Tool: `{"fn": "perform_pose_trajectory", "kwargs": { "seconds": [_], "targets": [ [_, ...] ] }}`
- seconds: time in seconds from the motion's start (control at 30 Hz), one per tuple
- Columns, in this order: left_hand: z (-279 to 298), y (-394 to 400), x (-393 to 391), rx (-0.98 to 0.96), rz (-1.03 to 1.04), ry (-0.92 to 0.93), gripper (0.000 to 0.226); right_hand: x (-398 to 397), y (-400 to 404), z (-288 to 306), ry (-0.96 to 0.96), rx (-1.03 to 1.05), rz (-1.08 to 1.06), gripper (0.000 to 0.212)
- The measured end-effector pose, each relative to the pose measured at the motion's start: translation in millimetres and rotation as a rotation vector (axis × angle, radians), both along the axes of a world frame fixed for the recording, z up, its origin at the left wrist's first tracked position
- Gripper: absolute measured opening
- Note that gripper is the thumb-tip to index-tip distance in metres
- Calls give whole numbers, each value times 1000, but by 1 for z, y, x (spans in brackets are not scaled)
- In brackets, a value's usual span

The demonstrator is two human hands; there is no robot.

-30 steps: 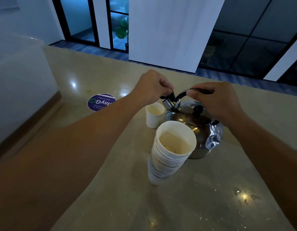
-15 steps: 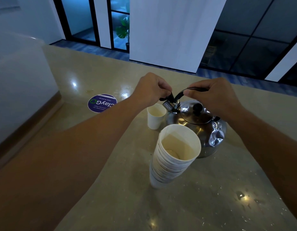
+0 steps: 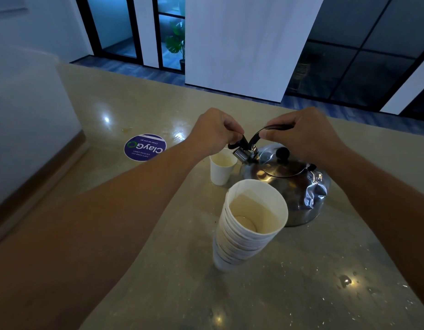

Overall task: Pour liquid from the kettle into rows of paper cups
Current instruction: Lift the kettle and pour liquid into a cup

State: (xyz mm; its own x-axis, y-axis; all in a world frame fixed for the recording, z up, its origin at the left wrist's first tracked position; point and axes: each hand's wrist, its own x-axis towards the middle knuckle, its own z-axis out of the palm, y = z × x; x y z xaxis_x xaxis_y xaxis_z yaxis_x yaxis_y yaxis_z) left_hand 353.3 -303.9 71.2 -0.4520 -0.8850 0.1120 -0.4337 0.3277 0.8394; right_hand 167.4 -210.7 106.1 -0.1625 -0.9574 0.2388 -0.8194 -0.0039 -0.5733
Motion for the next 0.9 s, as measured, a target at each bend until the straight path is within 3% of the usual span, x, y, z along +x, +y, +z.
{"fn": "perform_pose_trajectory", "kwargs": {
  "seconds": [0.9],
  "targets": [
    [0,-2,-4,36,2,40,13,1,-2,10,-1,15,-2,18]
  ]
}}
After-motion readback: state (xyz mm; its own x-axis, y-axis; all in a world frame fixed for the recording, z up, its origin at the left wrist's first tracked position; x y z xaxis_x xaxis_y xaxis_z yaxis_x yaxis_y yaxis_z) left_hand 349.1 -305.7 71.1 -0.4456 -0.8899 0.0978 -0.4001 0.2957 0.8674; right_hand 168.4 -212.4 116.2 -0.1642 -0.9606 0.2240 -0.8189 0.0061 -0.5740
